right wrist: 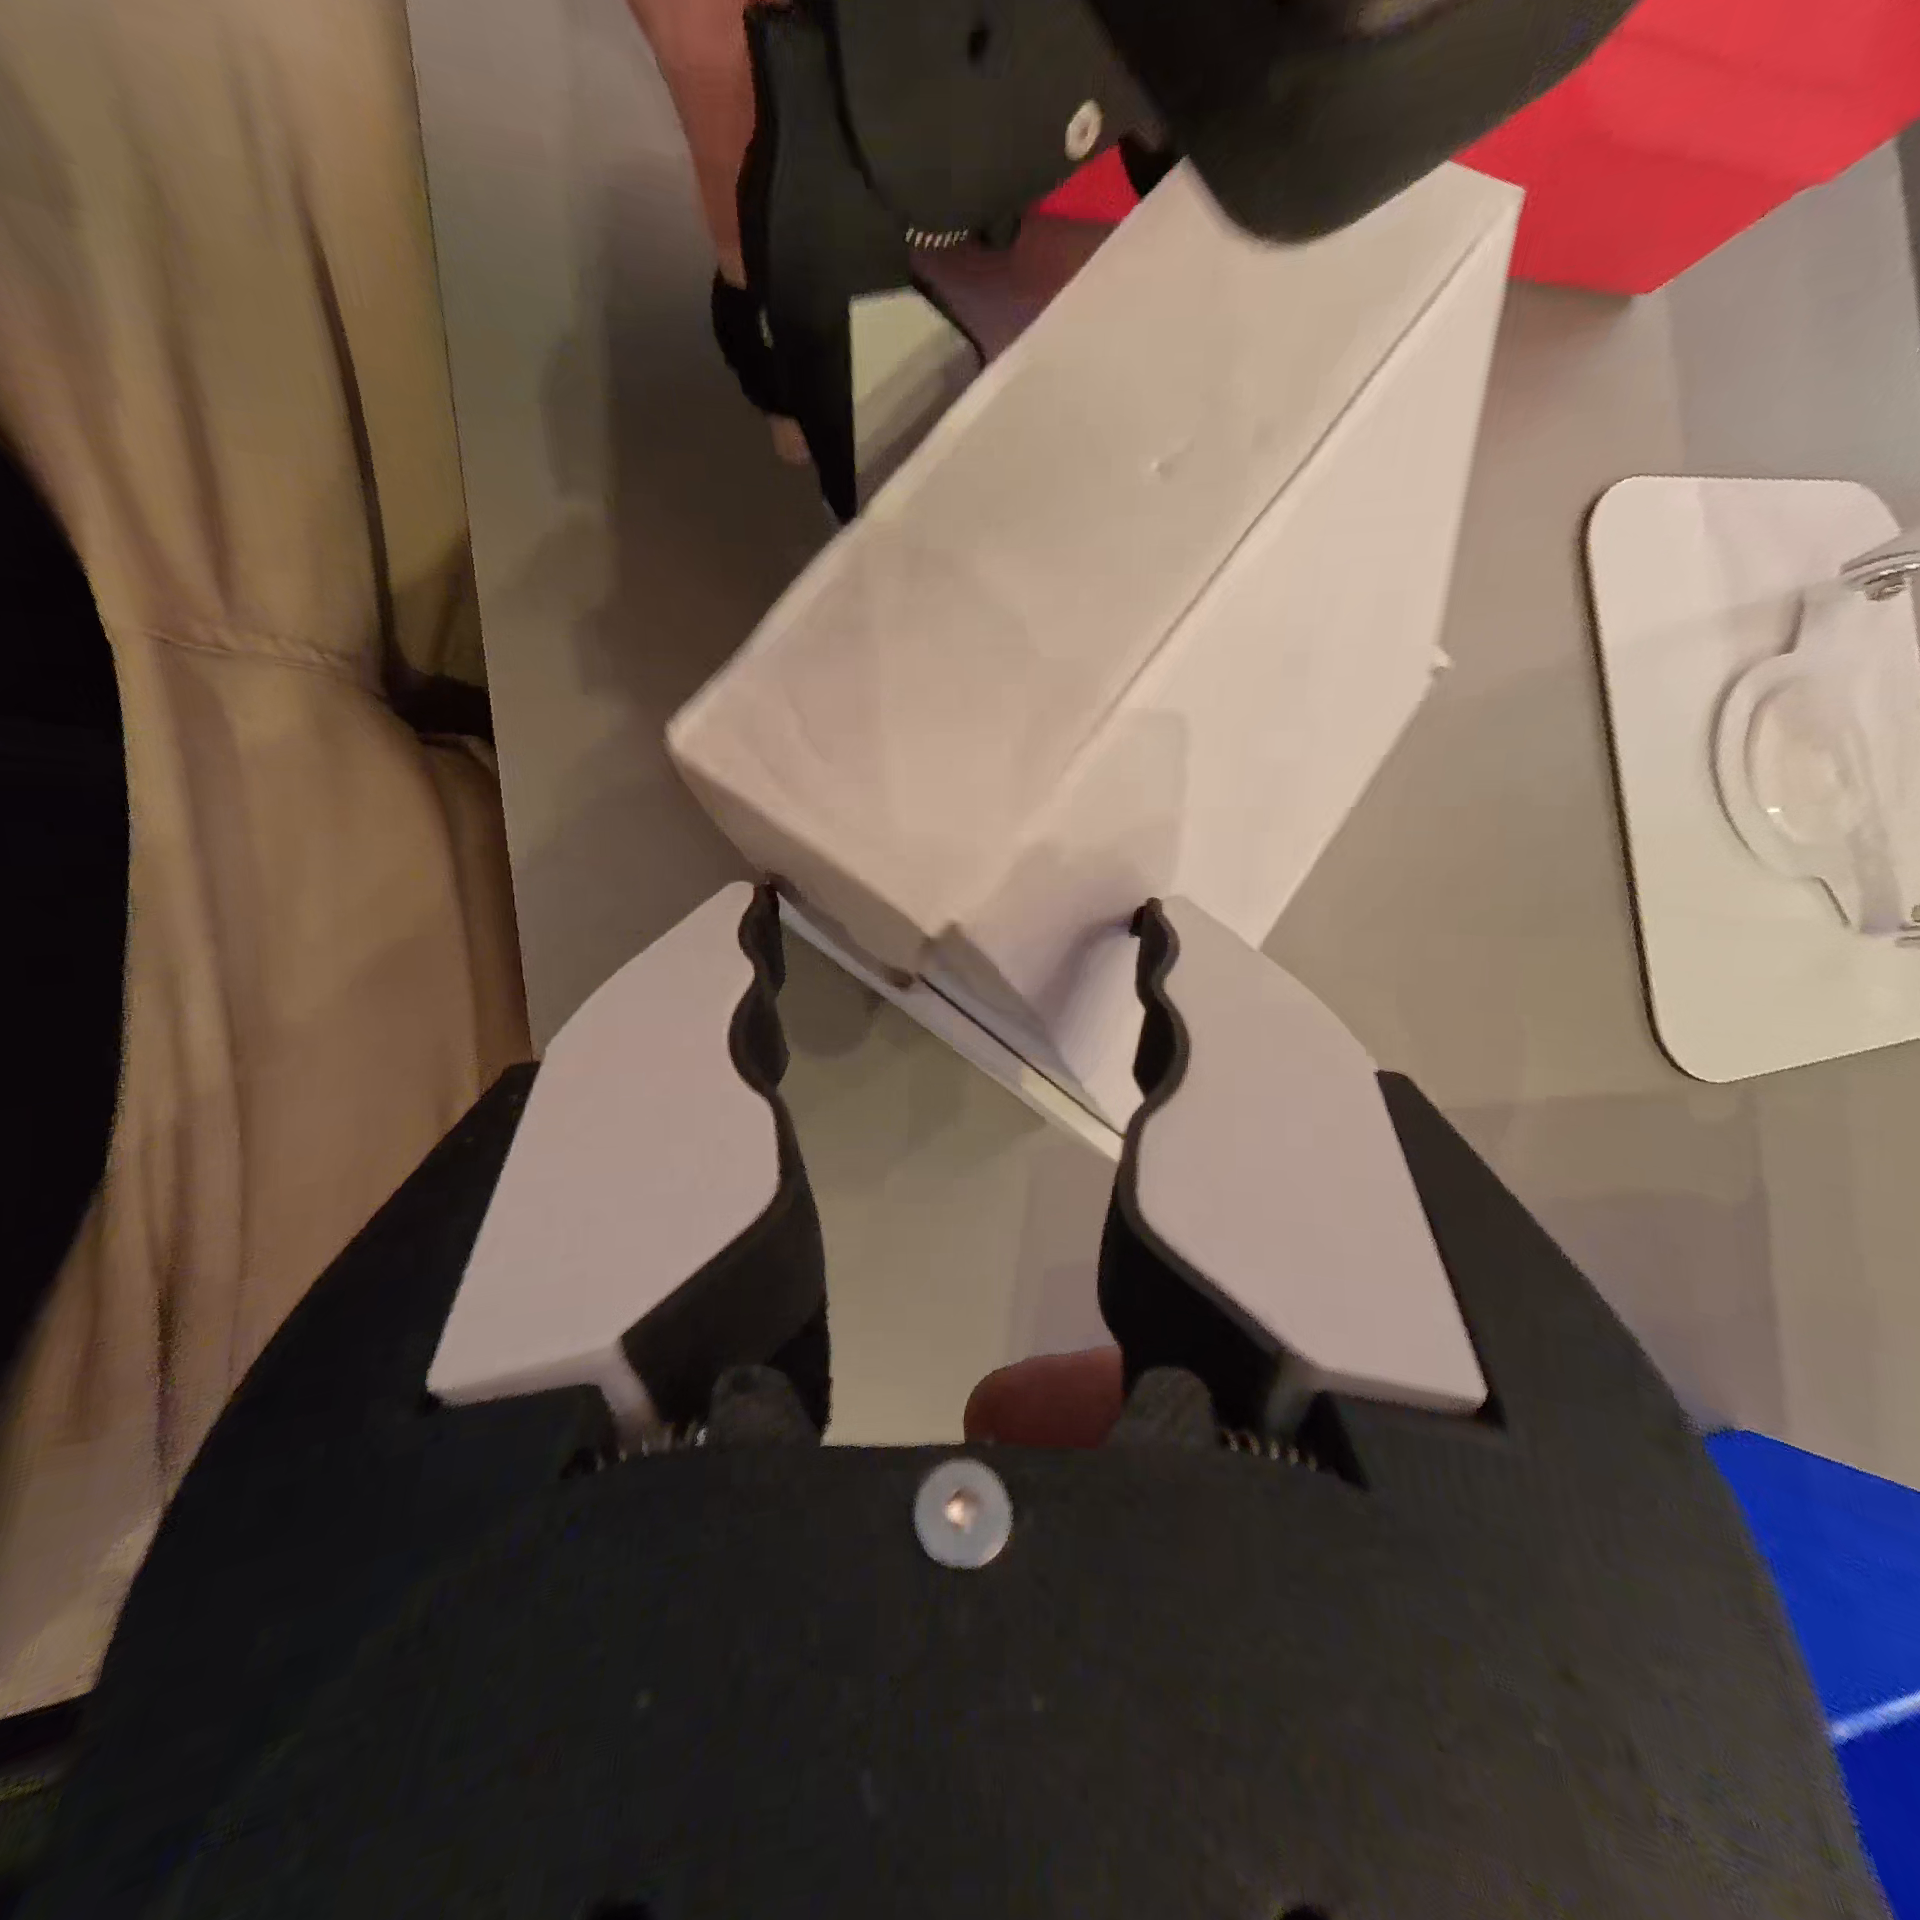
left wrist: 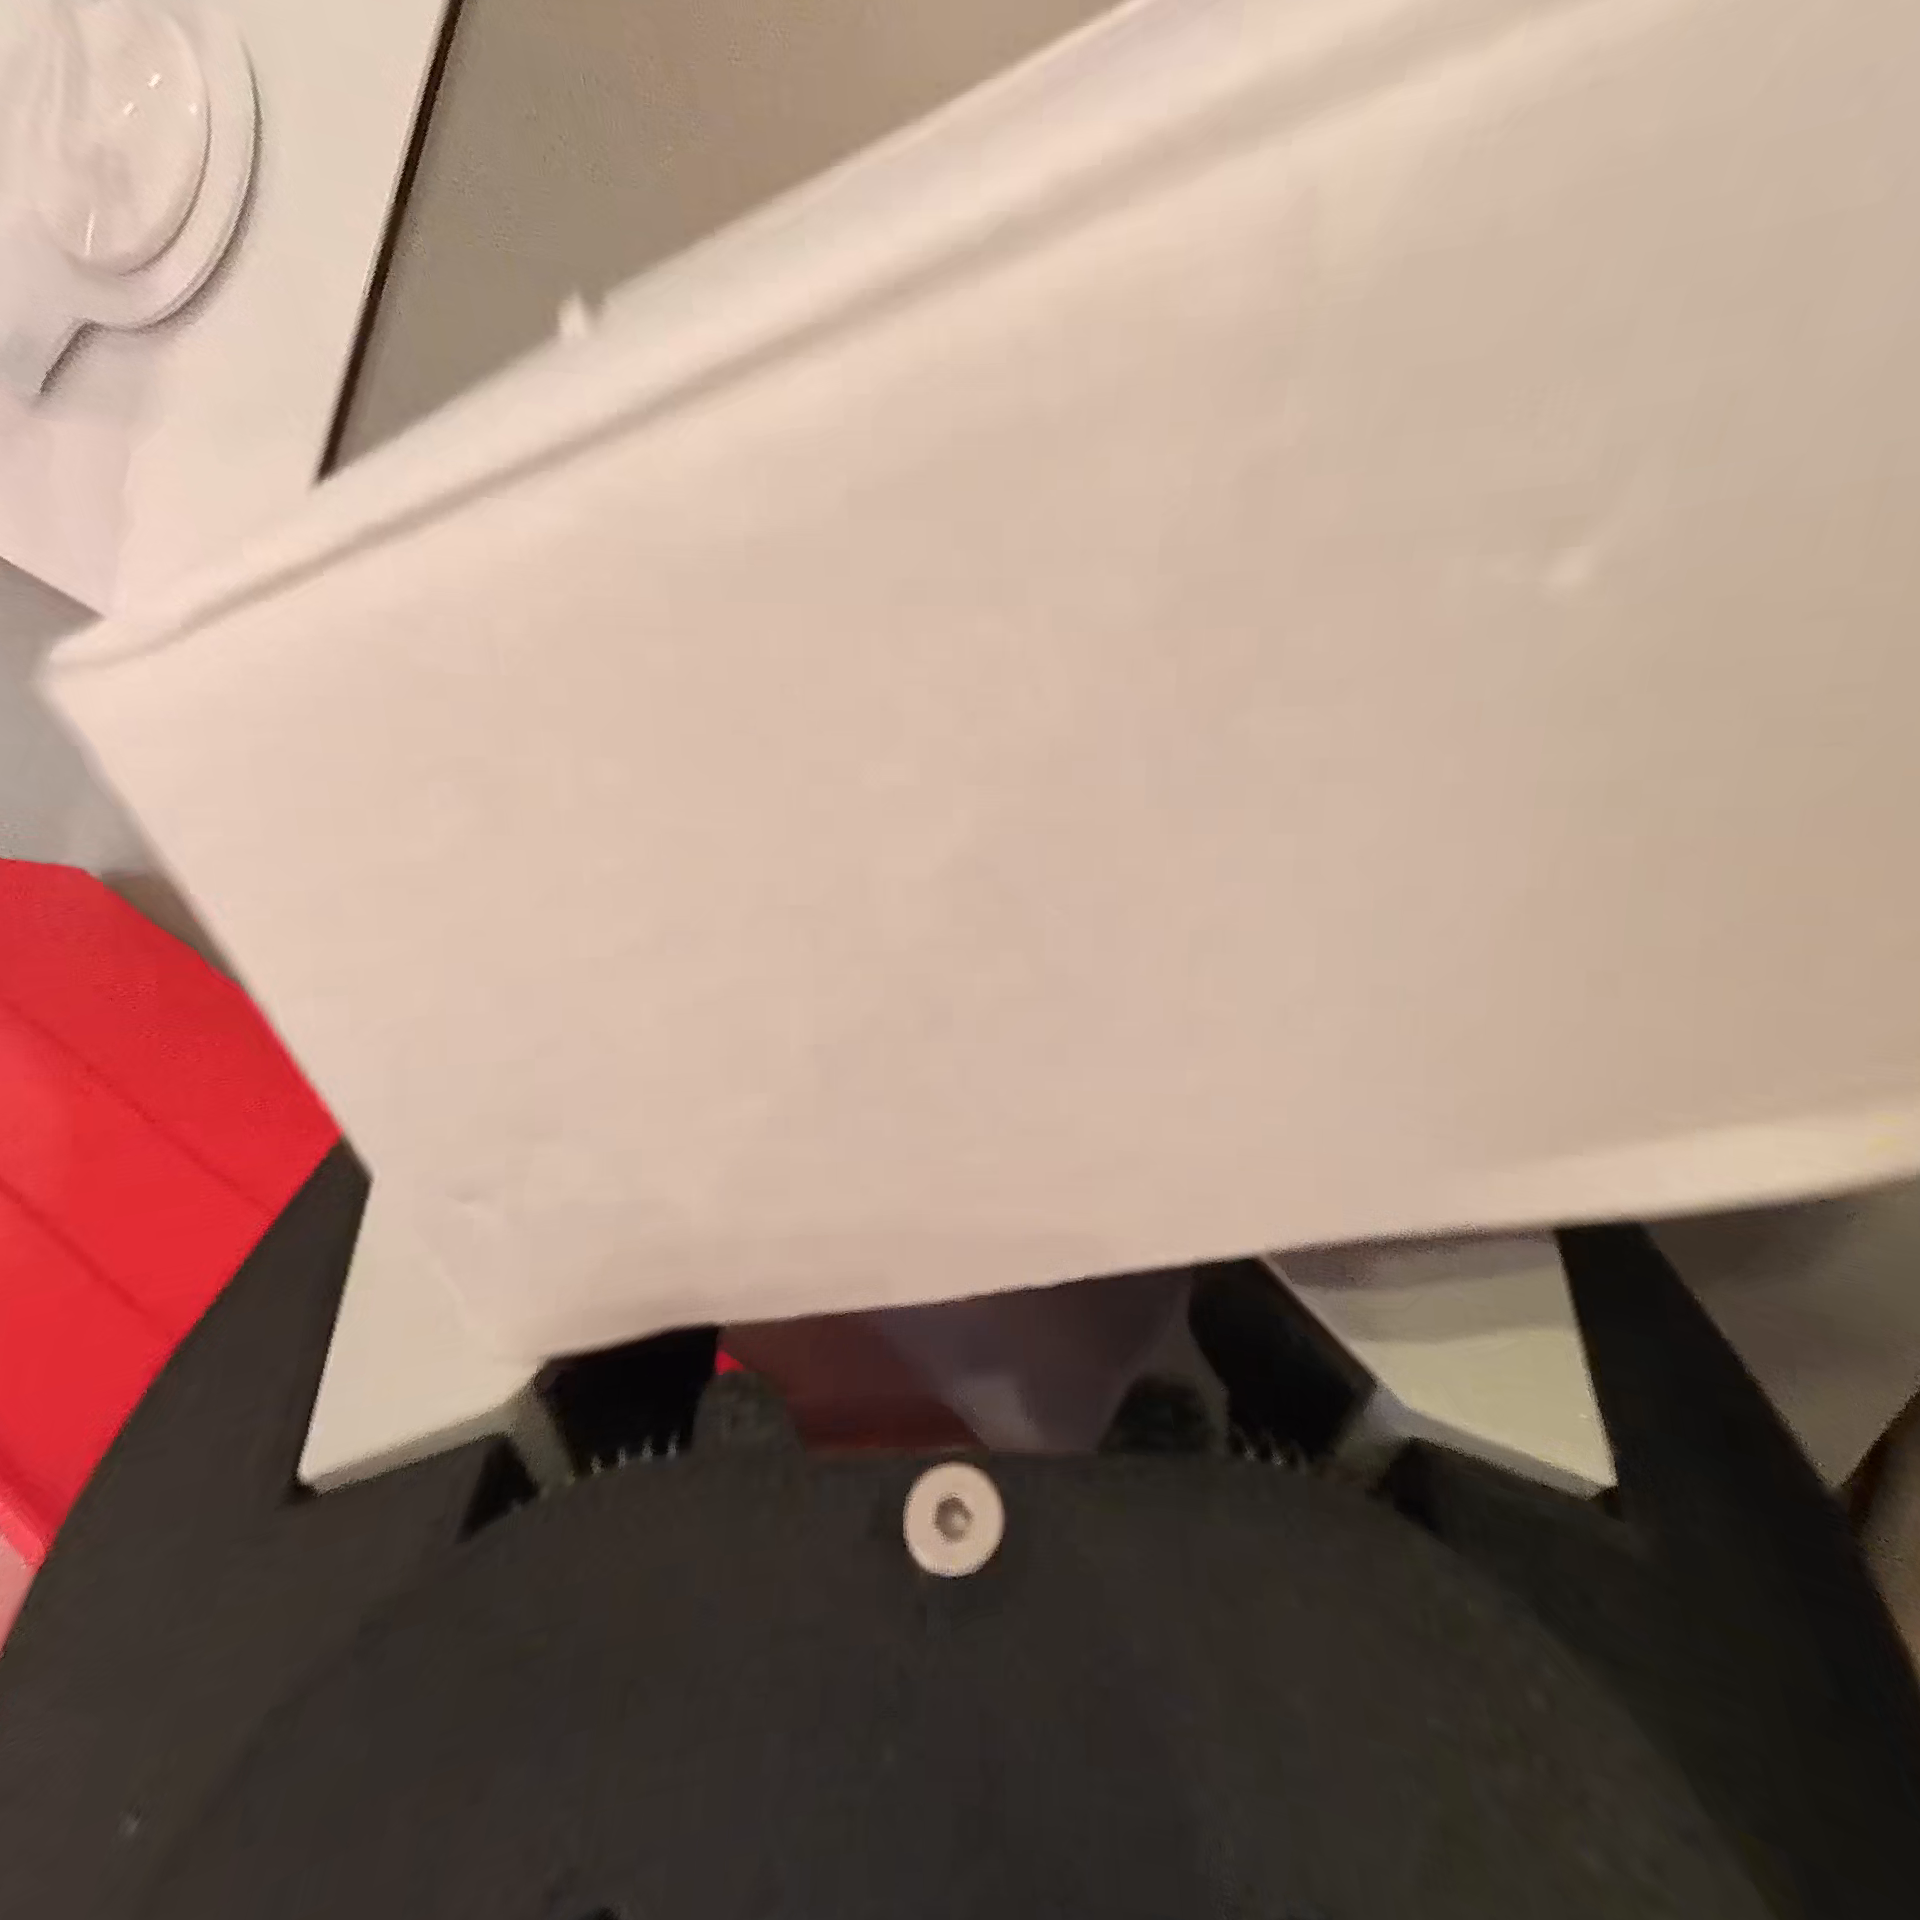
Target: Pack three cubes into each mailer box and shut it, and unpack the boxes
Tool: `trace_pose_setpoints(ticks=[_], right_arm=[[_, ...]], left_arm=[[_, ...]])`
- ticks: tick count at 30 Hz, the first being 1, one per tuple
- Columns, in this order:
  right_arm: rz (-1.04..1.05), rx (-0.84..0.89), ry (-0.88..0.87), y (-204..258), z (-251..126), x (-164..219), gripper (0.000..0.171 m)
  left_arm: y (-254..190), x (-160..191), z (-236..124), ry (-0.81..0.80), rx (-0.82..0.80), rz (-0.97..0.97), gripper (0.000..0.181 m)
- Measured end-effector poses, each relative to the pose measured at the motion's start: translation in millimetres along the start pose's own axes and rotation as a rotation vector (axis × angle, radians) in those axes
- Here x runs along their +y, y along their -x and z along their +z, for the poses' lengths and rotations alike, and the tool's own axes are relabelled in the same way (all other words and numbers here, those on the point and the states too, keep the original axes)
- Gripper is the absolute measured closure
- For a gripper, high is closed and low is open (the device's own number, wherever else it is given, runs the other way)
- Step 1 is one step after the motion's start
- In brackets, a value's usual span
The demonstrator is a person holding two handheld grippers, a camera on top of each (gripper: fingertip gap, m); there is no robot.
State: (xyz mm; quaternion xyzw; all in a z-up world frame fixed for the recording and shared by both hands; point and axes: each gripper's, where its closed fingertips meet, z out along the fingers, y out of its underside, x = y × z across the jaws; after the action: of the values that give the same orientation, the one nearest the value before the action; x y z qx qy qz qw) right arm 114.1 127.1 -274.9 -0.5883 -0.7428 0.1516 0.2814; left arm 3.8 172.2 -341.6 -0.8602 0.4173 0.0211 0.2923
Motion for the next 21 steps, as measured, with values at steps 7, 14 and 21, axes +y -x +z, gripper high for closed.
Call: trace_pose_setpoints(ticks=[7,14,21], right_arm=[[0.009,-0.037,0.05,5,18,10,0.118],[0.034,-0.036,0.065,1,17,17,0.122],[0.047,-0.055,0.086,1,21,20,0.126]], left_arm=[[4,1,-1,0.008,-0.027,0.0,0.063],[9,-1,-18,-0.002,-0.026,0.045,0.063],[-3,-8,-27,-0.006,-0.09,0.335,0.07]])
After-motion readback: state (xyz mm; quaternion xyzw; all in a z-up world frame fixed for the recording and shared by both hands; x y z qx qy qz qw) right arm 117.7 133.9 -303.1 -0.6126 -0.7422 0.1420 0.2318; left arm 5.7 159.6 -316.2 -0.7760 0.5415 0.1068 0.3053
